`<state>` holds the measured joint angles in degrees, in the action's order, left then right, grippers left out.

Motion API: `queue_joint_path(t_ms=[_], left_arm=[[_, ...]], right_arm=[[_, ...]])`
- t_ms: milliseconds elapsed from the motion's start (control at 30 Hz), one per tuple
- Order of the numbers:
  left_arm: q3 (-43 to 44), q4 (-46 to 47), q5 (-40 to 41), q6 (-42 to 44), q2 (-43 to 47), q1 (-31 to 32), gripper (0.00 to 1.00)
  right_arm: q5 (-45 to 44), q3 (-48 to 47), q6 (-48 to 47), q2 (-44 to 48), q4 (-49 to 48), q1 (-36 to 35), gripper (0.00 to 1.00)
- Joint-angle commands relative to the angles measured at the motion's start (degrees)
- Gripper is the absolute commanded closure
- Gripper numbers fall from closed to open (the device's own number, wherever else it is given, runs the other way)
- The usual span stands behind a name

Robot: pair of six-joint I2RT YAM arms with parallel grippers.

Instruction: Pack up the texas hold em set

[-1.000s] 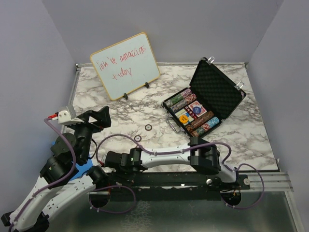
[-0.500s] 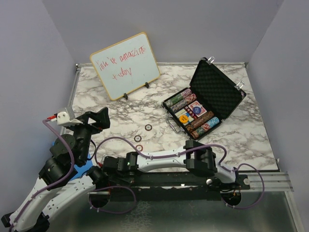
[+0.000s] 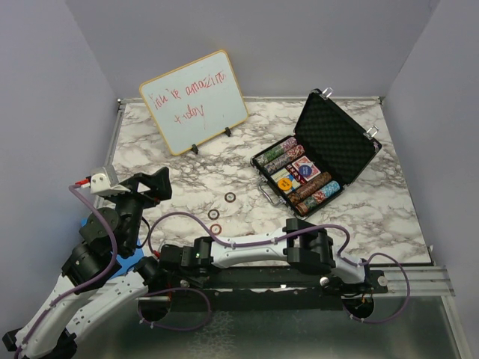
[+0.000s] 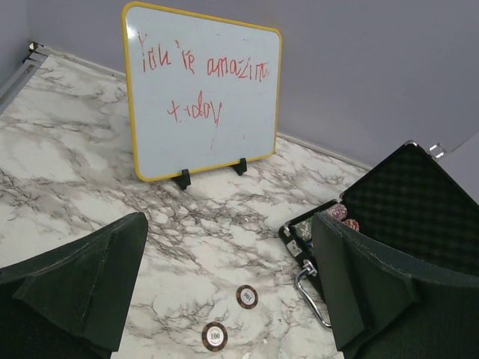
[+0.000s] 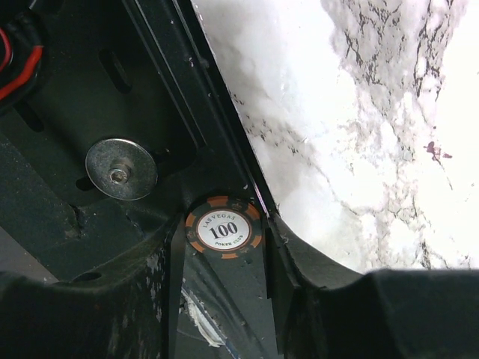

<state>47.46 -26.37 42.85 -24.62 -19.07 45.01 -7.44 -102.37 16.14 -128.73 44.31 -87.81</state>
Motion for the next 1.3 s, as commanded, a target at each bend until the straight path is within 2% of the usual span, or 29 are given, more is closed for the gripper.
queue_joint_path(t_ms=[0,167,367,767,1100,1267], left_arm=[[-0.4,-1.1,-0.3,0.0,0.3,0.1,0.01],[-0.5,-1.1,-0.2,0.0,0.0,0.2,0.01],[-0.5,-1.1,-0.1,0.1,-0.2,0.2,0.01],[-0.5,-1.1,0.1,0.2,-1.0,0.1,0.01],[-0.4,-0.5,0.5,0.6,-1.8,0.1,0.01],[-1.0,2.2,-0.2,1.7,-2.7,0.1,0.01]], right_arm=[[-2.2,0.1,2.1,-0.2,4.1,-0.8,0.57],[-0.1,-0.2,2.6,0.3,3.7,-0.8,0.52],[-2.4,-0.7,4.1,1.2,4.2,-0.8,0.57],[-6.5,-0.5,4.7,8.2,4.1,1.5,0.58],[-10.9,4.1,3.4,8.1,1.4,10.6,0.58],[-12.0,3.3,1.0,6.7,-0.7,15.0,0.59]])
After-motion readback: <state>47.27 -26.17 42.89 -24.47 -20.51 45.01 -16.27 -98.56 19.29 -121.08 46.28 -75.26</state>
